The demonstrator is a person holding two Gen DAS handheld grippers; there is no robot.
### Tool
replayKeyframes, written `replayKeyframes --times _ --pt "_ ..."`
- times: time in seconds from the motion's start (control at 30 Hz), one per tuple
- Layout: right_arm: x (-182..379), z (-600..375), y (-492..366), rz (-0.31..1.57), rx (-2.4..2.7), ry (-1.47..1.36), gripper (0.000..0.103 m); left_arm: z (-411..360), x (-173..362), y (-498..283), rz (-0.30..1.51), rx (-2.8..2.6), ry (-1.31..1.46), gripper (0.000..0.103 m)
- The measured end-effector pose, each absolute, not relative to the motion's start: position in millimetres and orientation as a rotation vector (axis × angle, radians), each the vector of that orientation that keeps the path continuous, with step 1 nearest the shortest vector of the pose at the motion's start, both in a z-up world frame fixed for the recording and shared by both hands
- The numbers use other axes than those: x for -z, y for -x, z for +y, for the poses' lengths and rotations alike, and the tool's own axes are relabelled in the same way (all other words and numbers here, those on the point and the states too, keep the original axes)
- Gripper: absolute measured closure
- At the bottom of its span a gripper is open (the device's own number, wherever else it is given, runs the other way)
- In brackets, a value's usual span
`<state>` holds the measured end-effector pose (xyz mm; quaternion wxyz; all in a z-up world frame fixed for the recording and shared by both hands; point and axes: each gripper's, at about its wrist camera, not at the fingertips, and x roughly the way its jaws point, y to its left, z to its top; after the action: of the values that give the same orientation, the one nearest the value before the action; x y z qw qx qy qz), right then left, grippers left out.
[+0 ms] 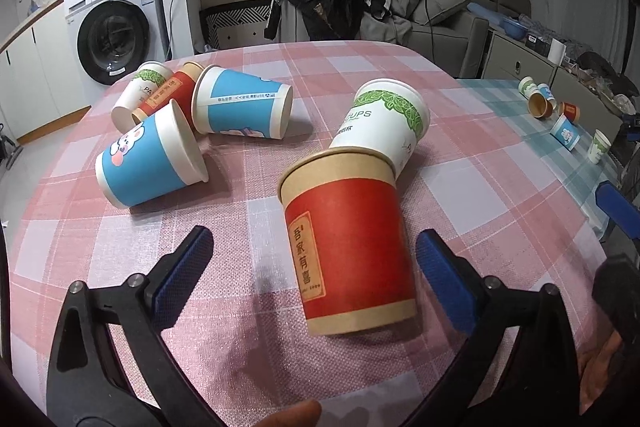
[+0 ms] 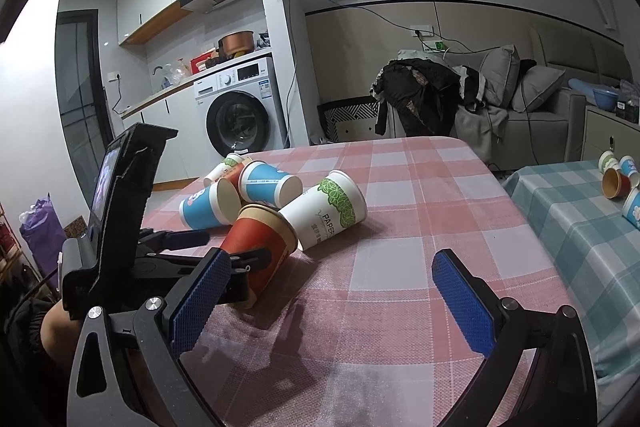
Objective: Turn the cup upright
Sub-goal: 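Move the left tool toward the red cup lying on its side, then close the left tool fingers around the red cup's body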
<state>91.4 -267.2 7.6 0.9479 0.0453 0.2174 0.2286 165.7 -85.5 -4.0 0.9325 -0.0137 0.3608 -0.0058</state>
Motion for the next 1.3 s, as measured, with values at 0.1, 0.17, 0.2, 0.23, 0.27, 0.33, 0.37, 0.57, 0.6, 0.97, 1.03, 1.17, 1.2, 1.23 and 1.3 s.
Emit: replayKeyframes --times 0.1,0.17,0.2,0.23,0.27,0.33,0.37,0.57,0.6,0.97,1.03,1.17,1.2,1.23,1.3 --pt "-8 -267 -92 0.441 -0.466 -0.093 0.0 -86 4 -168 0.756 0.02 0.035 0.017" --pt "-8 -267 -92 0.441 -0.468 -0.095 0.0 -88 5 -168 0.76 0.03 0.034 0.024" --pt "-8 -267 -92 0.439 -0.47 -0.094 0.0 -88 4 -167 0.762 0.033 0.033 0.029" --pt "-8 -266 -92 0.437 -0.469 -0.092 0.0 -88 4 -166 0.763 0.037 0.033 0.037" --pt "-8 -265 -92 0.437 -0.47 -0.089 0.0 -89 3 -165 0.763 0.044 0.039 0.041" --pt "-8 -264 -92 0.435 -0.473 -0.084 0.0 -88 3 -162 0.762 0.063 0.053 0.047" --pt "-8 -263 -91 0.434 -0.476 -0.083 0.0 -88 2 -160 0.759 0.069 0.059 0.048" --pt "-9 -260 -89 0.423 -0.493 -0.083 0.0 -83 -1 -147 0.749 0.068 0.082 0.048" --pt "-9 -259 -89 0.424 -0.496 -0.084 0.0 -81 -3 -143 0.745 0.066 0.082 0.048" --pt "-8 -238 -80 0.444 -0.563 -0.055 0.0 -47 -13 -95 0.694 0.03 0.14 0.048" --pt "-8 -233 -78 0.446 -0.575 -0.047 0.0 -40 -16 -86 0.684 0.025 0.157 0.048" --pt "-6 -224 -75 0.461 -0.599 -0.037 0.0 -30 -21 -66 0.659 0.007 0.165 0.048" --pt "-5 -222 -75 0.463 -0.599 -0.033 0.0 -28 -21 -62 0.658 0.007 0.17 0.048" --pt "-5 -220 -74 0.464 -0.602 -0.032 0.0 -26 -21 -59 0.659 0.005 0.174 0.048" --pt "-4 -218 -74 0.469 -0.601 -0.028 0.0 -22 -21 -52 0.656 0.002 0.183 0.048"
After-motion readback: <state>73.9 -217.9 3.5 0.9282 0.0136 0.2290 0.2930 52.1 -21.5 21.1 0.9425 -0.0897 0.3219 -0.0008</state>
